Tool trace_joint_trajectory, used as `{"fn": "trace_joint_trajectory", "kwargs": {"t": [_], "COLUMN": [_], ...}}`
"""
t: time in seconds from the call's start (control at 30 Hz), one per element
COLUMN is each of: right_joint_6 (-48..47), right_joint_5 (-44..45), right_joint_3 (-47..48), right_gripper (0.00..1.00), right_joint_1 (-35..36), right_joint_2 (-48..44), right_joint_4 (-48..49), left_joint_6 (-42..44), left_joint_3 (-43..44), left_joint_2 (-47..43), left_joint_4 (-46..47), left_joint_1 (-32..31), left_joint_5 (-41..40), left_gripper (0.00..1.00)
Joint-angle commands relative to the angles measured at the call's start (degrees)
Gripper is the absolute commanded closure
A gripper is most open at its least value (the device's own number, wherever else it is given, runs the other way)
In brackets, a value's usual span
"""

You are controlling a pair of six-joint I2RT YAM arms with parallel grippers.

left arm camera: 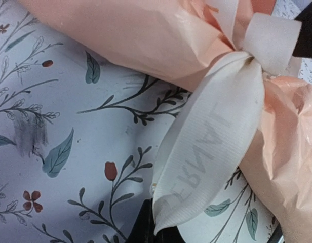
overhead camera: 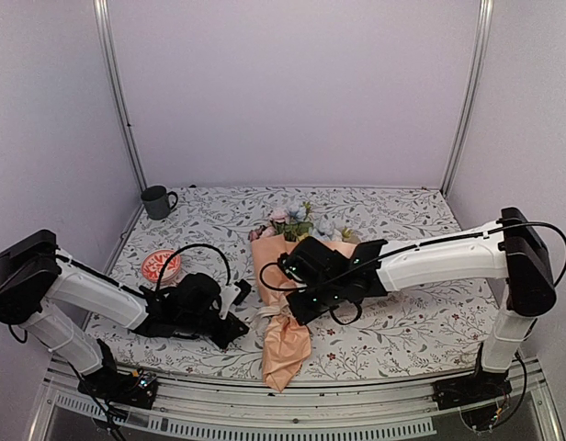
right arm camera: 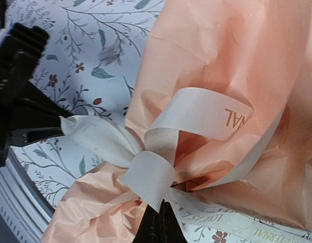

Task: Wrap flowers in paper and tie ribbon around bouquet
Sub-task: Adjust the ribbon on the folded bouquet.

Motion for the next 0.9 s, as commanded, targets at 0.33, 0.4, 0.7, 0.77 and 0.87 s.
{"fn": "trace_joint_trajectory", "kwargs": {"t": [0.33, 0.4, 0.7, 0.77, 0.87], "right_joint_6": [-6.86, -6.67, -14.27, -14.26, -14.31], "right_joint_5": [-38.9, -43.29, -37.84, -33.82, -25.82], "right_joint_3": [-7.0, -5.88, 8.96, 9.32, 9.84], "right_gripper": [1.0, 1.0, 0.93, 0.6, 0.27], "right_joint_1": [0.43, 1.02, 9.59, 9.51, 9.35], "right_joint_2": [-23.62, -23.28, -8.76, -8.43, -8.98], "right_joint_4": [23.56, 24.79, 7.9, 6.51, 2.97], "left_joint_6": [0.52, 0.49, 0.49, 0.61, 0.69], "left_joint_3": [-0.21, -0.14, 0.06, 0.01, -0.19], "left_joint_2": [3.51, 3.83, 4.17, 4.03, 3.9], "left_joint_4": [-2.03, -1.92, -2.0, -2.18, -2.35], "left_joint_1": [-0.64, -0.64, -0.57, -0.61, -0.61], "left_joint_5": [0.36, 0.43, 0.56, 0.51, 0.15], "left_gripper": [1.0, 1.0, 1.0, 1.0, 1.0]}}
